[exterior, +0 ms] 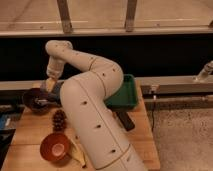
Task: Place sponge in plastic cup
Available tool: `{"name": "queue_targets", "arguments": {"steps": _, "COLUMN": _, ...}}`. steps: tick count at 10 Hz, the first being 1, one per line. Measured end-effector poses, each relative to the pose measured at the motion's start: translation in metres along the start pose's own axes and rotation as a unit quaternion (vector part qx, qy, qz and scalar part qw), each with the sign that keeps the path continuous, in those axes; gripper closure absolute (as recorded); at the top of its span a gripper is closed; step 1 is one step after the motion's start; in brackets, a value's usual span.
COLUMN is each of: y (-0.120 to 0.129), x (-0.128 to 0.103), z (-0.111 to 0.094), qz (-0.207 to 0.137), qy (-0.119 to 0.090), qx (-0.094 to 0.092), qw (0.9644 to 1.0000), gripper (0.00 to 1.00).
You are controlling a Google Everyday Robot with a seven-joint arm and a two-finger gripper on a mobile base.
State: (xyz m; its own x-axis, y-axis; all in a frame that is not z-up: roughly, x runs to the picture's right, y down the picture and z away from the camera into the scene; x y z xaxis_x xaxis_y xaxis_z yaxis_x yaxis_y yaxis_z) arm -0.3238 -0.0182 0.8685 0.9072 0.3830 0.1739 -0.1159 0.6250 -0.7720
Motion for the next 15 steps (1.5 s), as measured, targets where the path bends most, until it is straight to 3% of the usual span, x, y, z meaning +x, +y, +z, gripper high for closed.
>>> {"name": "queue_targets", "arguments": {"steps": 3, "y": -0.005, "x": 0.011, "z": 0.016, "qz": 0.015, "qy": -0.005, "qx": -0.014, "qw": 0.9998, "gripper": 0.58}}
{"name": "queue_targets", "arguments": {"steps": 6, "y": -0.008, "x": 0.018, "z": 0.018, "qz": 0.029, "qy": -0.007, "qx": -0.013, "qw": 0.9995, "gripper": 0.32}}
{"name": "queue_targets", "arguments": {"steps": 11, "y": -0.016, "x": 0.024, "z": 0.010, "qz": 0.038, "qy": -0.007, "qx": 0.006, "qw": 0.9992, "gripper": 0.28}}
{"name": "queue_targets", "arguments": {"steps": 15, "y": -0.024, "x": 0.019, "z": -0.017, "qz": 0.036, "qy": -0.022, "qx": 0.034, "qw": 0.9985, "gripper": 0.28}}
